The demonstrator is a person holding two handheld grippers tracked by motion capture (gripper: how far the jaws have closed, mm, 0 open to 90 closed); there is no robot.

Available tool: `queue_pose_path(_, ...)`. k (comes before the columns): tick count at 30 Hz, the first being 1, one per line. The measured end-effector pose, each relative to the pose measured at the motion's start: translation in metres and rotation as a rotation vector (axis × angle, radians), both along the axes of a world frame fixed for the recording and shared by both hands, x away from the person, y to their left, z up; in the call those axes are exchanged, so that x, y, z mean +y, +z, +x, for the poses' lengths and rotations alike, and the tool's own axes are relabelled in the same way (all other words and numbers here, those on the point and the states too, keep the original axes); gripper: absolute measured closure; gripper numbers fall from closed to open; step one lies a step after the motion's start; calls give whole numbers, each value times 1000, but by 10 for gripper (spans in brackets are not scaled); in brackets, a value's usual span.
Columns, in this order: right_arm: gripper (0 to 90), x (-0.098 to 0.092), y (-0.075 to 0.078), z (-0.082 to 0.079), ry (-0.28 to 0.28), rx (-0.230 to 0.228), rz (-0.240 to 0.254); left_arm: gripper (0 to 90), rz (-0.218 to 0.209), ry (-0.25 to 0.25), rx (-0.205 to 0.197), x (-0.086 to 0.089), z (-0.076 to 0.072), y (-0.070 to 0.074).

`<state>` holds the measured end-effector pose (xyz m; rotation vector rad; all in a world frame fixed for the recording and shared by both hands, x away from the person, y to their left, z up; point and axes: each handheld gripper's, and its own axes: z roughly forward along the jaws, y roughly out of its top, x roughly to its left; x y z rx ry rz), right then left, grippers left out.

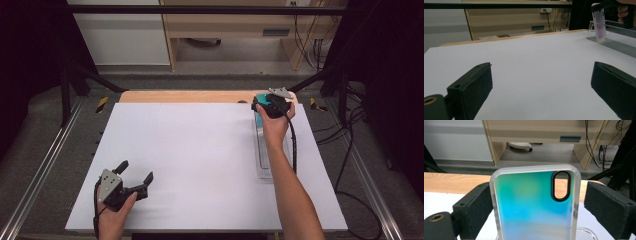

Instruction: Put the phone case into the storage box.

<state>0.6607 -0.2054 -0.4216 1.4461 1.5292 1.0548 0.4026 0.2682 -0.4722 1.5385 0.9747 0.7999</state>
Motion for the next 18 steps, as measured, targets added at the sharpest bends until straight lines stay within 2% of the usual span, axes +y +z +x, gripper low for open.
queue_pose_path(6,93,-1,0,-1,-1,-5,-3,33,2,1,-1,1,0,0)
queue_pose_path(9,89,0,0,-1,2,-6,-25,33,4,2,1,1,0,0)
queue_pose_path(18,87,-1,2,-2,2,-8,-14,33,0,2,-2,1,0,0)
